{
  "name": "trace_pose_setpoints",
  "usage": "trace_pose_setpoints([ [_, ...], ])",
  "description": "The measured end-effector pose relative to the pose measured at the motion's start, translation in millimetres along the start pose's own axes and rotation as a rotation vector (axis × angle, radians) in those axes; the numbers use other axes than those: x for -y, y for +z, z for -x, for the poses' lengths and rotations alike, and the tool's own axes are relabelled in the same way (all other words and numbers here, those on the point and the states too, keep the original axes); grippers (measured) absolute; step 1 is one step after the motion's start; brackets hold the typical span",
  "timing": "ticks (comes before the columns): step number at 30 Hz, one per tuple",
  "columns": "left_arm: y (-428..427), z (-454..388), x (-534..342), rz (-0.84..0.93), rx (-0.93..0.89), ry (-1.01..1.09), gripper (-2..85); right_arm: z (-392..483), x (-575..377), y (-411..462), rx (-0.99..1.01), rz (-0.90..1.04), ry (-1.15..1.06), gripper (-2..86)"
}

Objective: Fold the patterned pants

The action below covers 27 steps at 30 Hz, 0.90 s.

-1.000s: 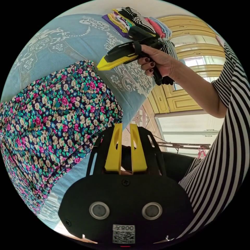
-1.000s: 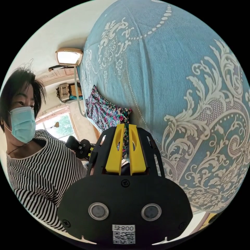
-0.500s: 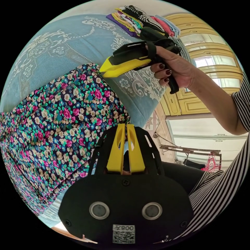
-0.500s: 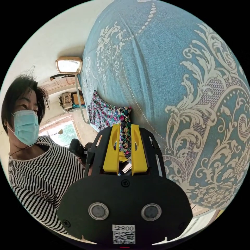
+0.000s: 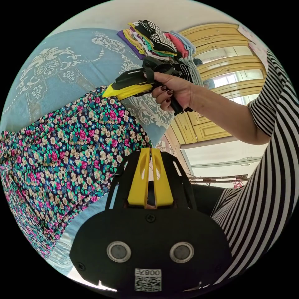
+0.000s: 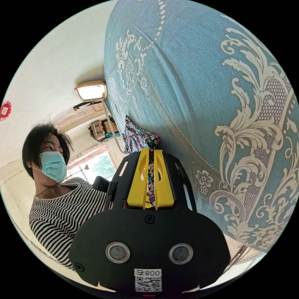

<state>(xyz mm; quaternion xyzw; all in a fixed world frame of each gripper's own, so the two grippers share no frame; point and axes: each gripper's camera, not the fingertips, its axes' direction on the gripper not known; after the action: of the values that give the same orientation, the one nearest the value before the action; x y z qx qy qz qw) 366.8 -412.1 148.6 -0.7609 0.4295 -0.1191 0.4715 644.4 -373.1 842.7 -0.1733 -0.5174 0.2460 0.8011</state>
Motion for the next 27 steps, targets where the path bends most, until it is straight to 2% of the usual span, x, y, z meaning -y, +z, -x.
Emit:
trace_pose_setpoints([
  [4,-46,11,-39,-0.104,-0.085,-0.031,0.6,42,-7,1,0.037,0.020,-0.055,2.3],
  [9,-115,27,-96,-0.239,-0.132,-0.078,0.6,127,-2,35,0.135,0.110,-0.232,2.2],
  [18,-247,88,-255,-0.481,0.043,-0.371,0.6,243,35,178,0.306,0.292,-0.438,2.3],
  [23,-297,129,-344,-0.604,0.167,-0.536,0.6,276,50,254,0.286,0.317,-0.430,2.3],
  [27,-312,151,-385,-0.600,0.226,-0.614,0.6,304,51,308,0.190,0.359,-0.448,2.4],
])
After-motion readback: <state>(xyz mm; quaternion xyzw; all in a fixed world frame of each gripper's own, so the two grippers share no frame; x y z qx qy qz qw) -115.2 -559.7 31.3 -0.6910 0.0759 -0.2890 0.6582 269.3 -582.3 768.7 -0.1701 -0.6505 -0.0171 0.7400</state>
